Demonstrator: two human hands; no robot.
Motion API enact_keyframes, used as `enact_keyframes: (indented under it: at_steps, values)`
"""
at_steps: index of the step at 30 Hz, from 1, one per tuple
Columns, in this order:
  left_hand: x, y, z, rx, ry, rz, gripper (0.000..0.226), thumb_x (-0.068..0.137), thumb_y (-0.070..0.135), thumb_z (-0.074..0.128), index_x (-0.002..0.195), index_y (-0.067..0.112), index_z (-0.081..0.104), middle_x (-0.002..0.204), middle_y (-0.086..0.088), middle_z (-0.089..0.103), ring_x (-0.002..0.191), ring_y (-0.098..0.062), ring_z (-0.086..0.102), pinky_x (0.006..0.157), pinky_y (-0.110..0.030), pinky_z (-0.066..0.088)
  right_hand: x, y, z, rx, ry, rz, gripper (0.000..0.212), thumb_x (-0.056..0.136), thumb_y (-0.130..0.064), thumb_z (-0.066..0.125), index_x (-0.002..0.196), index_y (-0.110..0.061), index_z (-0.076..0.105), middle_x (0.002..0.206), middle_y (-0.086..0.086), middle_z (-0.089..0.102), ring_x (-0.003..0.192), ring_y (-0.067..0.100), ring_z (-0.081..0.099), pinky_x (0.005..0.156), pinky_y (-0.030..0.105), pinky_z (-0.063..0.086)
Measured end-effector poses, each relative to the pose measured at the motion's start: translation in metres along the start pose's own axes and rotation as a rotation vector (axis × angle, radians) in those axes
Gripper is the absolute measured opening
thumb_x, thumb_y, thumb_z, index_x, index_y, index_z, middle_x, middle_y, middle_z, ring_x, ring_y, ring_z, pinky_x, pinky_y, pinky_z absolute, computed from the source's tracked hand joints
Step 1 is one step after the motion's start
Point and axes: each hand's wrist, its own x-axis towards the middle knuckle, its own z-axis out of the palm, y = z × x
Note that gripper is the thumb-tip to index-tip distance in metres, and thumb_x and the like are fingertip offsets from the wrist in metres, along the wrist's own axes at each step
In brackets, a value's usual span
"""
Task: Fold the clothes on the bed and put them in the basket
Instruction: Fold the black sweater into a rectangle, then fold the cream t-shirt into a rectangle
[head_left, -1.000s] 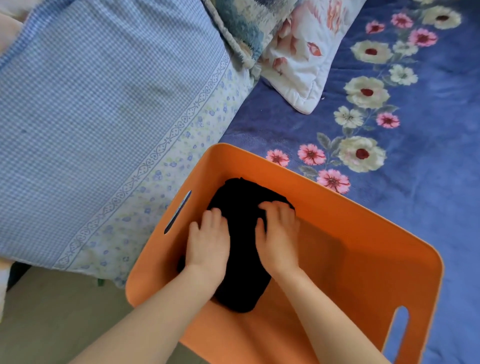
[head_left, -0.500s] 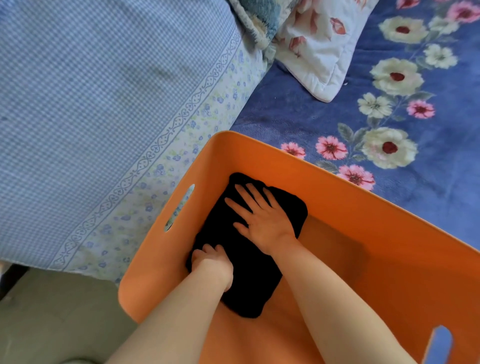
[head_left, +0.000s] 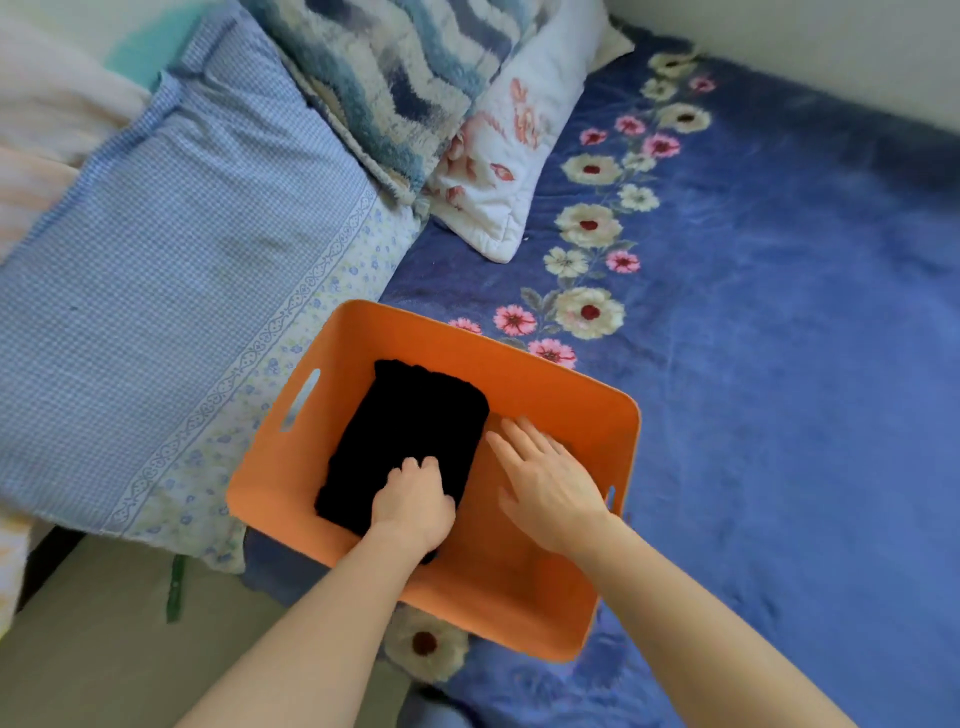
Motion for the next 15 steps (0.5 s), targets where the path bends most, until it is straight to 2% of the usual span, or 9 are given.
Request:
enact_keyframes:
  at_steps: [2, 4, 6, 8, 11, 13, 15]
  values:
    - [-0.029, 0.036, 0.002, -0.033, 0.088, 0.046, 0.032, 0.095, 0.026, 0.049, 0.125, 0.015, 0.048, 0.124, -0.007, 0.049, 0.115, -0.026, 0.047, 0.085, -0.037, 0.046, -0.052, 0.017, -0.019, -0.014, 0.106, 0.031, 0.067, 0.087, -0.023, 0.063, 0.148, -0.011, 0.038, 0.156, 0.012, 0.033, 0.146, 0.029, 0.028, 0.116, 0.039, 0.027]
    - [-0.059, 0.073, 0.007, -0.086, 0.181, 0.11, 0.027, 0.092, 0.021, 0.05, 0.119, 0.016, 0.051, 0.121, -0.007, 0.05, 0.115, -0.027, 0.047, 0.089, -0.039, 0.044, -0.103, 0.036, -0.028, -0.004, 0.199, 0.097, 0.066, 0.069, -0.024, 0.079, 0.13, -0.008, 0.059, 0.135, 0.014, 0.058, 0.128, 0.034, 0.054, 0.098, 0.042, 0.048]
    - [-0.099, 0.117, 0.02, -0.136, 0.281, 0.228, 0.027, 0.086, 0.013, 0.053, 0.113, 0.013, 0.055, 0.118, -0.01, 0.054, 0.112, -0.031, 0.048, 0.093, -0.04, 0.039, -0.169, 0.061, -0.029, 0.05, 0.235, 0.195, 0.065, 0.066, -0.026, 0.082, 0.125, -0.006, 0.062, 0.128, 0.015, 0.063, 0.122, 0.036, 0.058, 0.092, 0.044, 0.052]
    - [-0.134, 0.156, 0.038, -0.173, 0.325, 0.34, 0.028, 0.083, 0.007, 0.055, 0.11, 0.01, 0.058, 0.116, -0.012, 0.057, 0.111, -0.032, 0.049, 0.094, -0.039, 0.037, -0.228, 0.083, -0.029, 0.073, 0.292, 0.261, 0.061, 0.074, -0.025, 0.077, 0.128, -0.005, 0.059, 0.133, 0.016, 0.059, 0.127, 0.037, 0.053, 0.098, 0.044, 0.049]
    - [-0.194, 0.223, 0.081, -0.107, 0.273, 0.433, 0.03, 0.086, 0.007, 0.05, 0.116, 0.011, 0.055, 0.122, -0.005, 0.054, 0.119, -0.026, 0.045, 0.093, -0.035, 0.038, -0.334, 0.116, -0.022, 0.092, 0.31, 0.385, 0.059, 0.093, -0.028, 0.057, 0.146, -0.008, 0.038, 0.153, 0.012, 0.037, 0.146, 0.029, 0.028, 0.115, 0.037, 0.026]
    - [-0.231, 0.272, 0.114, -0.043, 0.216, 0.48, 0.03, 0.09, 0.011, 0.046, 0.119, 0.013, 0.053, 0.127, -0.002, 0.05, 0.12, -0.023, 0.042, 0.091, -0.033, 0.04, -0.403, 0.139, -0.007, 0.11, 0.296, 0.47, 0.06, 0.099, -0.032, 0.046, 0.152, -0.012, 0.027, 0.159, 0.007, 0.025, 0.15, 0.023, 0.015, 0.118, 0.033, 0.016]
    - [-0.27, 0.326, 0.146, 0.028, 0.151, 0.562, 0.03, 0.092, 0.015, 0.045, 0.121, 0.013, 0.052, 0.129, -0.004, 0.048, 0.121, -0.024, 0.041, 0.092, -0.034, 0.041, -0.471, 0.164, 0.009, 0.082, 0.284, 0.55, 0.061, 0.098, -0.034, 0.045, 0.152, -0.014, 0.025, 0.16, 0.006, 0.023, 0.15, 0.023, 0.014, 0.118, 0.034, 0.015]
